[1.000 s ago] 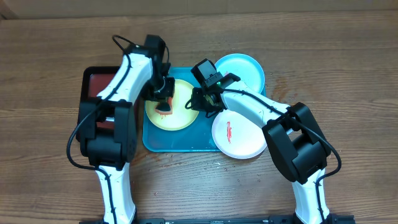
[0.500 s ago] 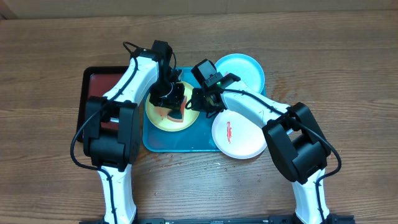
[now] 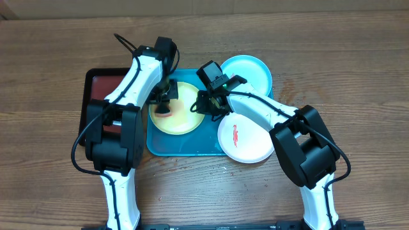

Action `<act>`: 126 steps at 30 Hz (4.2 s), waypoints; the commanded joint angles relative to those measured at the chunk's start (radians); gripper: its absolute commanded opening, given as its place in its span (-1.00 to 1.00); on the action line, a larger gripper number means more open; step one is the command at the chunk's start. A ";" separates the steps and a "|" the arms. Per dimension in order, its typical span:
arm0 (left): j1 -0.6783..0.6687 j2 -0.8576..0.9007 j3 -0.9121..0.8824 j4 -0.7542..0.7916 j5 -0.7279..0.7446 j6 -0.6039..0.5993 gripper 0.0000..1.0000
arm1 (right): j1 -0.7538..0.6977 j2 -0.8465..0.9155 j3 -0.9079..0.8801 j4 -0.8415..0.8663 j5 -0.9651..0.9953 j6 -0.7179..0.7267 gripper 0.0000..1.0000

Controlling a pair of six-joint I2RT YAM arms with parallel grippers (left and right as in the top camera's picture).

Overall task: Clean dirty plates on tray and stack at the side
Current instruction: 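Scrub the yellow plate with the sponge in the left gripper, then keep scrubbing the yellow plate's red smear with the sponge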

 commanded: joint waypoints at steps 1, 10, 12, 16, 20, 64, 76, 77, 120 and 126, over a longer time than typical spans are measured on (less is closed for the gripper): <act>-0.024 -0.011 0.028 0.040 -0.018 -0.026 -0.92 | -0.003 0.026 0.003 -0.009 0.017 -0.003 -0.93; -0.056 -0.011 0.028 0.064 0.358 0.245 -0.92 | -0.003 0.026 0.003 -0.009 0.017 -0.003 -0.93; -0.057 -0.011 0.028 0.050 0.356 0.247 -0.92 | -0.003 0.026 0.003 -0.009 0.017 -0.003 -0.93; -0.043 -0.011 0.028 0.051 0.222 0.149 -0.91 | -0.003 0.026 0.003 -0.009 0.017 -0.003 -0.93; -0.023 -0.011 0.028 0.054 0.097 -0.020 -0.92 | -0.003 0.026 0.003 -0.010 0.017 -0.003 -0.93; -0.012 -0.011 0.028 -0.032 0.135 0.169 -0.92 | -0.003 0.026 0.003 -0.009 0.017 -0.003 -0.93; -0.009 -0.011 0.009 -0.082 0.024 0.187 -0.91 | -0.003 0.026 0.003 -0.016 0.017 -0.003 -0.93; -0.006 -0.011 0.008 -0.110 0.025 0.187 -0.91 | -0.003 0.026 0.003 -0.016 0.017 -0.003 -0.93; 0.009 -0.011 0.008 0.196 -0.138 0.088 -0.91 | -0.003 0.026 0.003 -0.030 0.017 -0.003 -0.93; 0.005 -0.011 0.008 0.119 -0.074 0.077 -0.92 | -0.003 0.026 0.003 -0.031 0.018 -0.003 -0.93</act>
